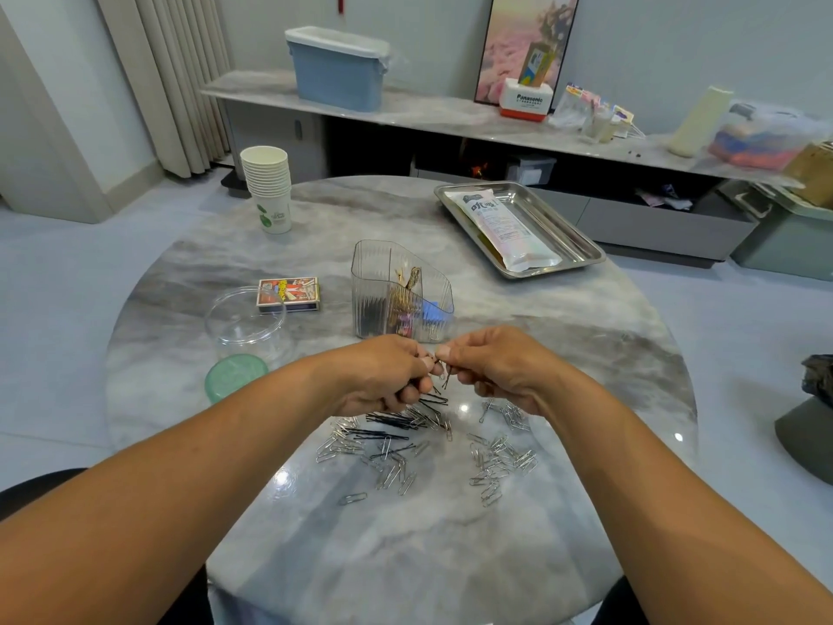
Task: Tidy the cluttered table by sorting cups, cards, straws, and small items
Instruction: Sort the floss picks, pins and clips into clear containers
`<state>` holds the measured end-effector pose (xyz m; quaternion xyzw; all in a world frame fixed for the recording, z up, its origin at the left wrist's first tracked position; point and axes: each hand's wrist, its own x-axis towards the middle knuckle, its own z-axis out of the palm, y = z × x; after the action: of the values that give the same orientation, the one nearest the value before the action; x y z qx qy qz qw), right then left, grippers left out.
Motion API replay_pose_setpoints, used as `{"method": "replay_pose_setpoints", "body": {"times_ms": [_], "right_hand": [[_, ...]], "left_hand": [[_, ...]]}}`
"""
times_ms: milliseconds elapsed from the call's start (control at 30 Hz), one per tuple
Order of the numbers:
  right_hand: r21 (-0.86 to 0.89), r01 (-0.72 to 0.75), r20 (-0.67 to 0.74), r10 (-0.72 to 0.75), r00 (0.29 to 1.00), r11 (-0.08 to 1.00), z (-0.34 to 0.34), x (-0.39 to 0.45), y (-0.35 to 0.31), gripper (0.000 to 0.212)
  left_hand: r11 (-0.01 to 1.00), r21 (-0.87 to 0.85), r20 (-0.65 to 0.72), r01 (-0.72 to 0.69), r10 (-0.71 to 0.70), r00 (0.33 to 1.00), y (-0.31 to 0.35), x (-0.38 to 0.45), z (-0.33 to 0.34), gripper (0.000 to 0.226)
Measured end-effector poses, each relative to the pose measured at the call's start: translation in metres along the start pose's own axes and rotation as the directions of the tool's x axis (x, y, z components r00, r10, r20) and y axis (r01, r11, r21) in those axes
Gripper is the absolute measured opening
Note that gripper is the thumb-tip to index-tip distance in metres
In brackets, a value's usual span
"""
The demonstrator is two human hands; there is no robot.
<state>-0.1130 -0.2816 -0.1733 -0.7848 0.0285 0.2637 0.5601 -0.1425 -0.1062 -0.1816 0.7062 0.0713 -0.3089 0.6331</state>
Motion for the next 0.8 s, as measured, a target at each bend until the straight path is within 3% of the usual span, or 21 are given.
{"method": "replay_pose_setpoints", "body": {"times_ms": [200, 433, 600, 700, 800], "right_hand": [[-0.113, 0.078, -0.092, -0.089, 0.992, 0.990, -0.007, 0.005, 0.001, 0.011], [-0.113, -0.005, 0.021, 0.008, 1.000, 0.994, -0.005, 0.001, 0.004, 0.024], [0.104, 0.134, -0.188, -0.113, 0.976, 0.986, -0.007, 0.004, -0.003, 0.026], [0.094, 0.192, -0.171, -0.174, 0.970, 0.977, 0.005, -0.001, -0.008, 0.023], [0.009, 0.241, -0.165, -0.236, 0.958, 0.971, 0.016, -0.002, -0.008, 0.020]], "left_hand": [[0.995, 0.086, 0.009, 0.044, -0.045, 0.999, 0.001, 0.001, -0.005, 0.020], [0.992, -0.091, 0.062, 0.093, -0.088, 0.994, -0.002, 0.006, -0.002, 0.033], [0.917, -0.377, 0.069, 0.128, -0.110, 0.992, -0.001, 0.006, -0.001, 0.018], [0.855, -0.491, 0.109, 0.167, -0.130, 0.985, -0.001, 0.004, 0.001, 0.040], [0.847, -0.497, 0.146, 0.186, -0.130, 0.981, 0.001, 0.003, 0.002, 0.054]]}}
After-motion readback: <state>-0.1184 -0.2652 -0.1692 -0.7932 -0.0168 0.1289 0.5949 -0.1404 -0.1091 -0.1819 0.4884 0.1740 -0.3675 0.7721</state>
